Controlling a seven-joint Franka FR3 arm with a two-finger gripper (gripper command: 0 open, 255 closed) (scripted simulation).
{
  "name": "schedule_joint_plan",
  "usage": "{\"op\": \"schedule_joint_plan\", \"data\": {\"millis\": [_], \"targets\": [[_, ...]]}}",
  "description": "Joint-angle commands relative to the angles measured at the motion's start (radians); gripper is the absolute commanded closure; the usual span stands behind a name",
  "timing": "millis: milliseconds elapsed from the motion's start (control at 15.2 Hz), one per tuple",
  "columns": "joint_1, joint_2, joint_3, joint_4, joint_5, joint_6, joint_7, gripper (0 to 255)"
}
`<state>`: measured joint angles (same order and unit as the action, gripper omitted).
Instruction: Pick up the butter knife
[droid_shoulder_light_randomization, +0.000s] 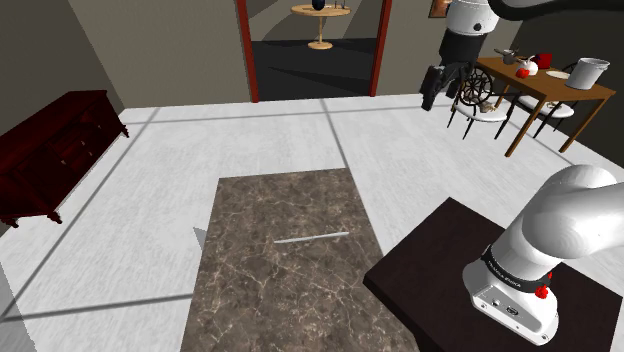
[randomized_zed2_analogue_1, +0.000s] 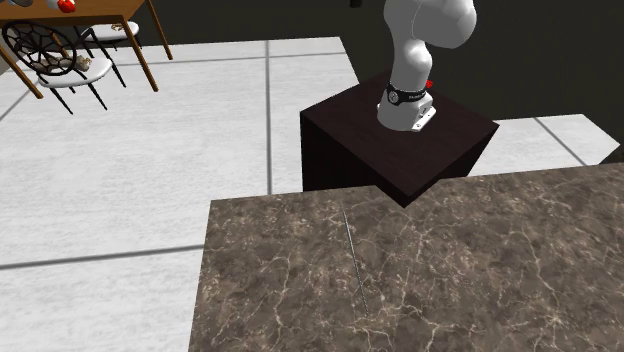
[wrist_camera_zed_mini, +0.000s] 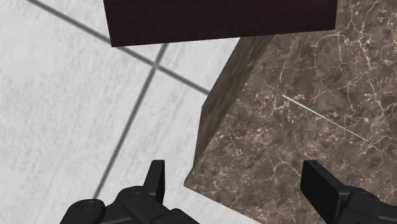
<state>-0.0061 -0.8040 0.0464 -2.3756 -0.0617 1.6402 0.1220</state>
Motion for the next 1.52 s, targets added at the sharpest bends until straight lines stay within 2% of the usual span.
{"op": "schedule_joint_plan", "data": {"millis": [0, 726, 1452], "targets": [[0.000, 0.000, 0.000, 0.000, 0.000, 0.000, 0.000, 0], [0.104, 0.266, 0.007, -0.110, 0.010, 0.347, -0.172, 0], [0.192, 0.617, 0.044, -0.102, 0.011, 0.658, -0.333, 0]]}}
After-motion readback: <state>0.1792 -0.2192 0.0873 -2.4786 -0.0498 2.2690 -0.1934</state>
